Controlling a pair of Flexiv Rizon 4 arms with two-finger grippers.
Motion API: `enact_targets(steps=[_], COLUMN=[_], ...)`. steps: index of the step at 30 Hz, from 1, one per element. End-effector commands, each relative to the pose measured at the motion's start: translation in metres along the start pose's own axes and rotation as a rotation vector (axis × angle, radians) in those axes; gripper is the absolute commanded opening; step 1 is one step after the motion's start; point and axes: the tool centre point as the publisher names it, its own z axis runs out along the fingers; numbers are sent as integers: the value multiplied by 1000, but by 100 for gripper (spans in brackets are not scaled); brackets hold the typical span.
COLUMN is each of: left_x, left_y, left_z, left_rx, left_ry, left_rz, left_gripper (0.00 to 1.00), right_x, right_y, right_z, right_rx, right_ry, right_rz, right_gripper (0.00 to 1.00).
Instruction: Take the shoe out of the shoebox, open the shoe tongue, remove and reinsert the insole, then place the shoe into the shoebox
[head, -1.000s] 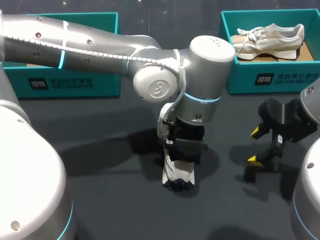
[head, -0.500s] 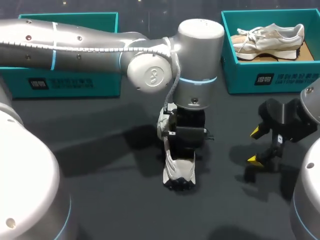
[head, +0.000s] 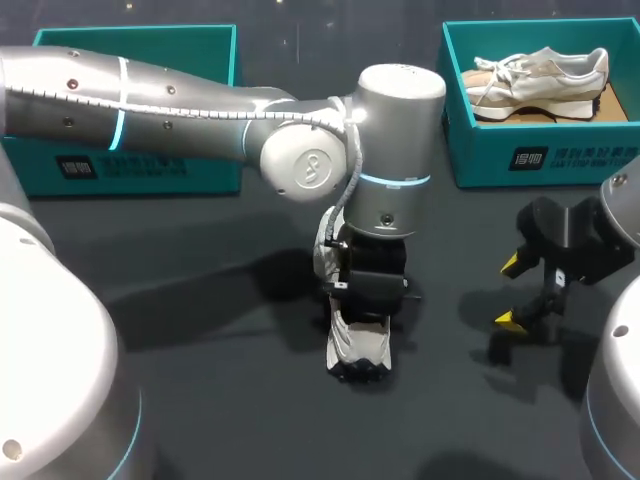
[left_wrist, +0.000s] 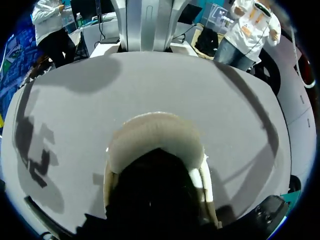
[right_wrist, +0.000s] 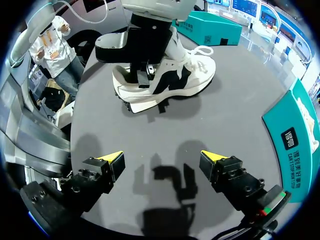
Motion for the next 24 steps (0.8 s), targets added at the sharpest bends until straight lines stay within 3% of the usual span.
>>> enact_targets(steps=[1,6,12,17,24], left_x=[-5,6,14,16,14], left_y=[13,25,20,17,19], left_z=[16,-3,-28,-35,-29], left_rx=[-109,-152,-209,-209,-205], left_ry=[26,-5,-44,-48,101], left_rz=[-58,-97,-98,-81,-45], left_gripper=[0,0,0,0,0], right_x=[3,3,3,3,3], right_y=[-1,-1,-1,-1,-1], right_z=[-1,-1,-1,-1,-1], right_rx=[1,1,1,1,1], right_ry=[-4,-4,-4,-4,-4], right_rz=[0,0,0,0,0], right_gripper=[100,100,100,100,100])
